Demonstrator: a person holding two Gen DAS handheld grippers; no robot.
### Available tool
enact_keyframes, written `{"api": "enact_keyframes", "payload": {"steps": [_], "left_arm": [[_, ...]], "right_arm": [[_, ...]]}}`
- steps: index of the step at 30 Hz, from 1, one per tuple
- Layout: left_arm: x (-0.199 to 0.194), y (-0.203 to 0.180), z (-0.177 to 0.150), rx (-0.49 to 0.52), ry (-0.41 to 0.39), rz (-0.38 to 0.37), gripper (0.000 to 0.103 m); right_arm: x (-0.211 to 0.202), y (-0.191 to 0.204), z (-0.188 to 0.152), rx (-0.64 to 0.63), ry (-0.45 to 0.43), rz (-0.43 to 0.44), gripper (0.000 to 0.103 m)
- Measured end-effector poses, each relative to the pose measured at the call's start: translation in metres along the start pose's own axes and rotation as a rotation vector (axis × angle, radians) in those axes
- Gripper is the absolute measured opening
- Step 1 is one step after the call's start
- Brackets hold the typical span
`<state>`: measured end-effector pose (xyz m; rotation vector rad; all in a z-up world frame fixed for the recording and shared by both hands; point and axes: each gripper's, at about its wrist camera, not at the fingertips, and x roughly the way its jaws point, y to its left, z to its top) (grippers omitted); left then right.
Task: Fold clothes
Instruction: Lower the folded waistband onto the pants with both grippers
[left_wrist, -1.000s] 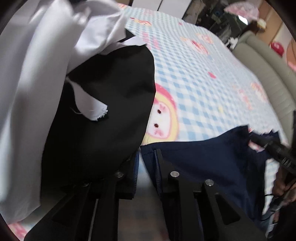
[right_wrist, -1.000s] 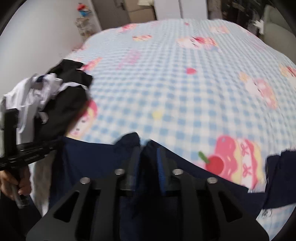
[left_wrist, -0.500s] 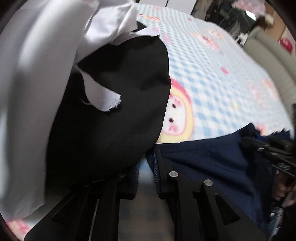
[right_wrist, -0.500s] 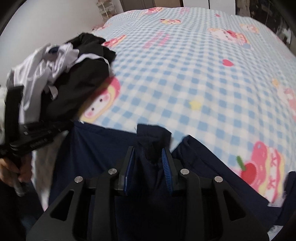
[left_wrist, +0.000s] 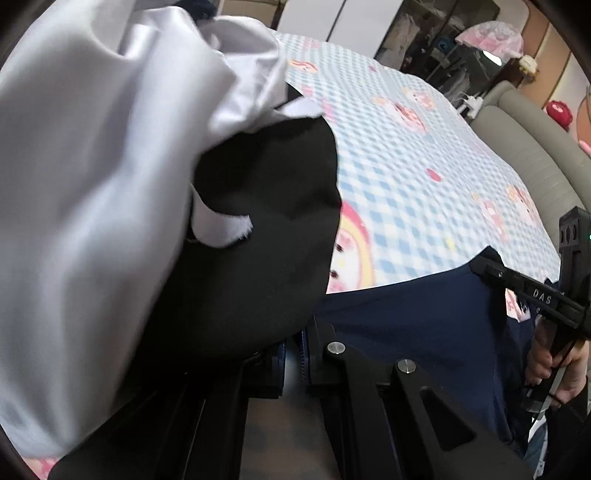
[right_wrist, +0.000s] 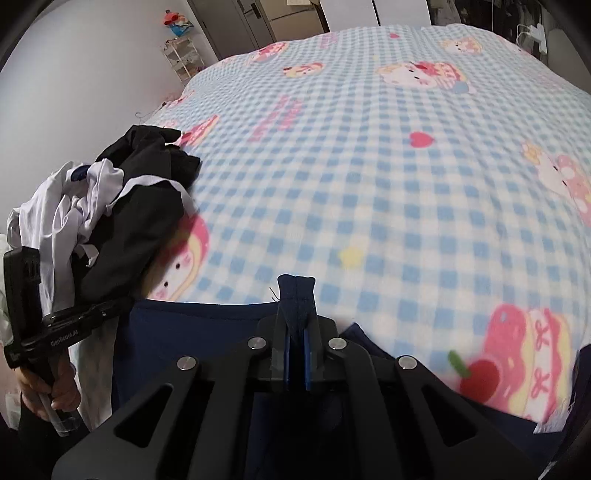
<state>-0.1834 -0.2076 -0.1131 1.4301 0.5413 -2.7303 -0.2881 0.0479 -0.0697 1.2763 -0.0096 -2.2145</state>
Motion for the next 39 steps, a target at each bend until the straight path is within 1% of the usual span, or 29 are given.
{"api": "enact_keyframes", "payload": {"steps": [2, 4, 5, 6, 7, 9, 10, 11, 12, 13, 14, 15, 16, 18, 19, 22, 24, 26, 27, 28, 29, 30, 31, 33, 34, 35, 37, 38, 39], "left_arm": [[0.007, 0.007, 0.002, -0.008, 0.021, 0.006, 0.007], [0.02, 0.011, 0.0, -0.02, 0.063, 0.008, 0.007], [0.026, 0.011, -0.002, -0.005, 0.079, 0.024, 0.008], [0.032, 0.01, -0.004, 0.006, 0.093, 0.053, 0.01], [0.03, 0.009, -0.004, 0.014, 0.101, 0.059, 0.011], [0.026, 0.007, -0.003, 0.029, 0.118, 0.069, 0.014], [0.019, 0.008, -0.004, 0.024, 0.125, 0.066, 0.019], [0.012, 0.007, -0.006, 0.026, 0.124, 0.073, 0.023], [0.005, 0.006, -0.008, 0.028, 0.123, 0.079, 0.033], [-0.002, -0.002, -0.013, 0.066, 0.097, 0.125, 0.04], [-0.01, -0.01, -0.019, 0.104, 0.072, 0.17, 0.044], [-0.015, -0.02, -0.026, 0.148, 0.069, 0.184, 0.048], [-0.021, -0.033, -0.034, 0.192, 0.063, 0.183, 0.048], [-0.032, -0.049, -0.041, 0.223, 0.055, 0.142, 0.048], [-0.038, -0.058, -0.042, 0.237, 0.048, 0.094, 0.048], [-0.047, -0.093, -0.03, 0.277, 0.005, -0.096, 0.047], [-0.049, -0.118, -0.021, 0.299, -0.016, -0.215, 0.047], [-0.021, -0.159, 0.0, 0.364, -0.011, -0.235, 0.045], [-0.011, -0.182, 0.001, 0.395, -0.012, -0.247, 0.044], [0.003, -0.199, 0.006, 0.433, -0.005, -0.257, 0.037], [0.011, -0.204, 0.011, 0.461, 0.013, -0.243, 0.032], [0.023, -0.212, 0.011, 0.481, 0.05, -0.229, 0.021], [0.035, -0.22, 0.012, 0.501, 0.087, -0.214, 0.018], [0.044, -0.219, 0.01, 0.486, 0.13, -0.218, 0.018], [0.051, -0.219, 0.008, 0.477, 0.14, -0.233, 0.018], [0.055, -0.22, 0.004, 0.471, 0.141, -0.256, 0.018], [0.058, -0.218, -0.002, 0.475, 0.142, -0.245, 0.018], [0.06, -0.216, -0.004, 0.478, 0.142, -0.24, 0.018], [0.063, -0.214, -0.003, 0.481, 0.142, -0.197, 0.018]], "right_arm": [[0.005, 0.001, 0.001, -0.001, -0.003, -0.003, 0.003], [0.02, -0.001, 0.002, 0.011, 0.01, -0.004, 0.003], [0.029, -0.002, 0.001, 0.012, 0.017, -0.015, 0.003], [0.042, -0.004, -0.001, 0.019, 0.048, -0.029, 0.003], [0.056, -0.007, -0.004, 0.026, 0.081, -0.042, 0.003], [0.058, -0.01, -0.003, 0.064, 0.087, -0.028, 0.006], [0.049, -0.009, -0.001, 0.071, 0.069, -0.019, 0.012], [0.038, -0.008, 0.002, 0.076, 0.048, -0.01, 0.026], [0.024, -0.006, 0.003, 0.072, 0.026, -0.008, 0.03], [0.01, -0.005, 0.004, 0.067, 0.003, -0.007, 0.031], [-0.01, -0.005, 0.003, 0.063, -0.024, 0.005, 0.032], [-0.028, -0.008, 0.001, 0.069, -0.052, 0.019, 0.034], [-0.043, -0.011, -0.001, 0.078, -0.072, 0.027, 0.037], [-0.077, -0.022, -0.011, 0.097, -0.109, 0.016, 0.038], [-0.09, -0.027, -0.018, 0.112, -0.114, -0.01, 0.038], [-0.119, -0.048, -0.044, 0.147, -0.104, -0.083, 0.038], [-0.126, -0.064, -0.063, 0.167, -0.087, -0.138, 0.038], [-0.128, -0.079, -0.077, 0.196, -0.068, -0.184, 0.038], [-0.128, -0.086, -0.084, 0.211, -0.059, -0.207, 0.038], [-0.129, -0.094, -0.091, 0.225, -0.05, -0.23, 0.038], [-0.129, -0.101, -0.098, 0.239, -0.041, -0.253, 0.038], [-0.13, -0.109, -0.105, 0.254, -0.032, -0.276, 0.038], [-0.131, -0.116, -0.112, 0.268, -0.022, -0.299, 0.038], [-0.125, -0.134, -0.118, 0.329, -0.011, -0.285, 0.038], [-0.122, -0.142, -0.121, 0.361, -0.005, -0.276, 0.043], [-0.114, -0.147, -0.123, 0.385, 0.003, -0.255, 0.046], [-0.1, -0.155, -0.123, 0.441, 0.024, -0.233, 0.048], [-0.096, -0.152, -0.121, 0.417, 0.02, -0.241, 0.047], [-0.095, -0.15, -0.12, 0.387, 0.02, -0.262, 0.043]]}}
